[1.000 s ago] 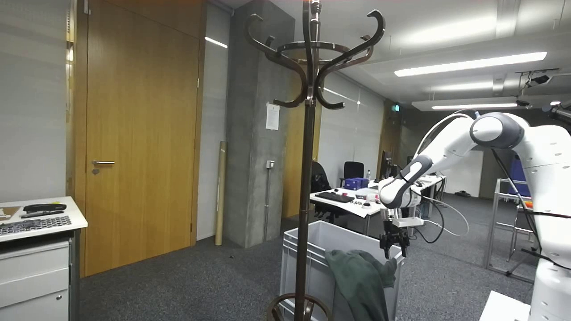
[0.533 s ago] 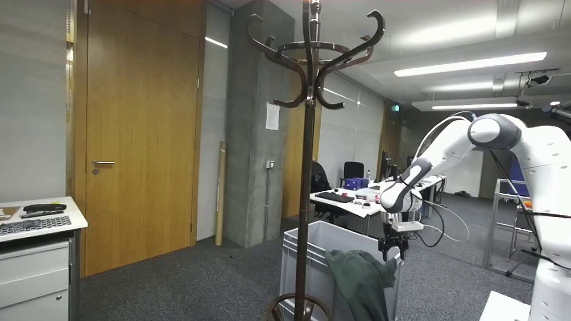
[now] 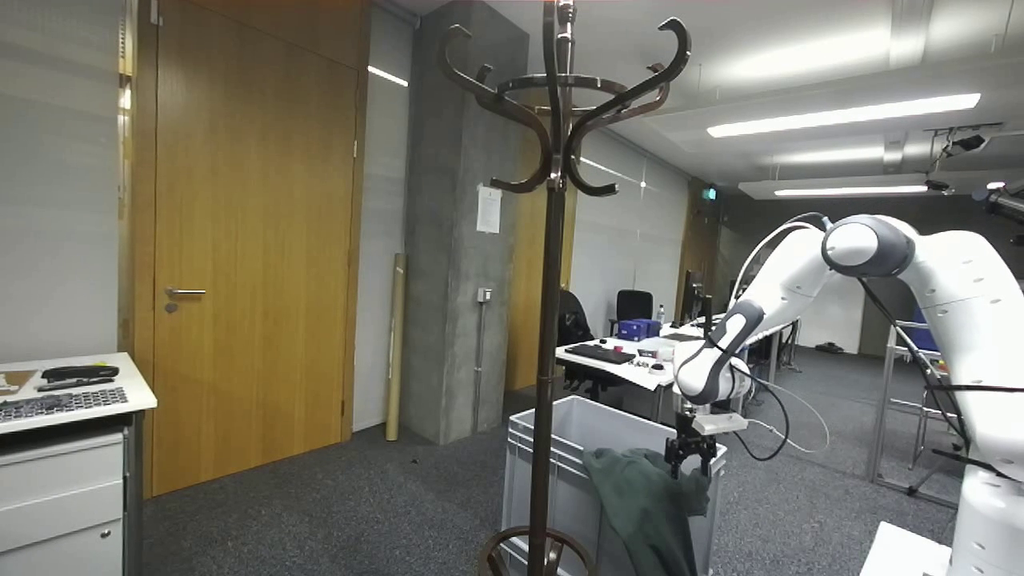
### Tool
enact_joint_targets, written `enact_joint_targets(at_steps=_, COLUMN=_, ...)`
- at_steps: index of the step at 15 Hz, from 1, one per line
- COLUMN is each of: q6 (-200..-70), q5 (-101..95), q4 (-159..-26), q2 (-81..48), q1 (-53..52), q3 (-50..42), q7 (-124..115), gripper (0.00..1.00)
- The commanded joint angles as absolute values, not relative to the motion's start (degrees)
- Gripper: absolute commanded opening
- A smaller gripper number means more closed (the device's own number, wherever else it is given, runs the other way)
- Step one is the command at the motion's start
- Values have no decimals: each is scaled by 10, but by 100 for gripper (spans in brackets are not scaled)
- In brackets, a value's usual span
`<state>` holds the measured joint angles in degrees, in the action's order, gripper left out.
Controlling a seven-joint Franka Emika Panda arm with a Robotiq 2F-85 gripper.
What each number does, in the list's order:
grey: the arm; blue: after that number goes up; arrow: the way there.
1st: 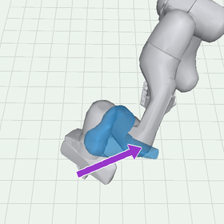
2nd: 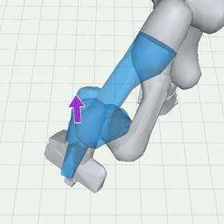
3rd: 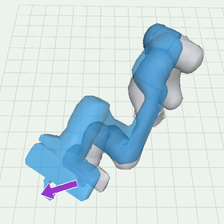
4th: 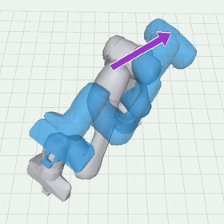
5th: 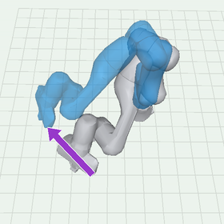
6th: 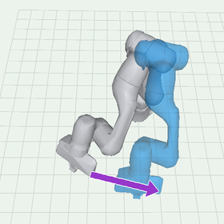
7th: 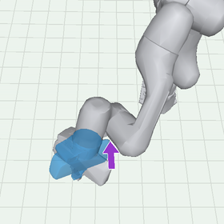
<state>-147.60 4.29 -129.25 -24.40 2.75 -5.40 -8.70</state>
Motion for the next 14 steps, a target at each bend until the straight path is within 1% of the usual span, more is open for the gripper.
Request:
enact_joint_targets(at_steps=1, q6=-1540, q5=-1, q4=-1303, q2=-253, q1=2, q3=-69, q7=-100, gripper=100)
enact_joint_targets(at_steps=6, q6=-1592, q5=-62, q4=-1293, q2=-282, q1=-33, q3=-103, q7=-112, gripper=100)
enact_joint_targets(at_steps=7, q6=-1596, q5=-69, q4=-1290, q2=-288, q1=-37, q3=-108, q7=-111, gripper=75)
enact_joint_targets(at_steps=8, q6=-1608, q5=-73, q4=-1290, q2=-292, q1=-41, q3=-111, q7=-112, gripper=72)
enact_joint_targets(at_steps=9, q6=-1612, q5=-76, q4=-1289, q2=-295, q1=-46, q3=-114, q7=-113, gripper=67)
enact_joint_targets(at_steps=13, q6=-1615, q5=-78, q4=-1286, q2=-300, q1=-55, q3=-115, q7=-106, gripper=34)
enact_joint_targets(at_steps=14, q6=-1614, q5=-78, q4=-1286, q2=-299, q1=-57, q3=-114, q7=-105, gripper=27)
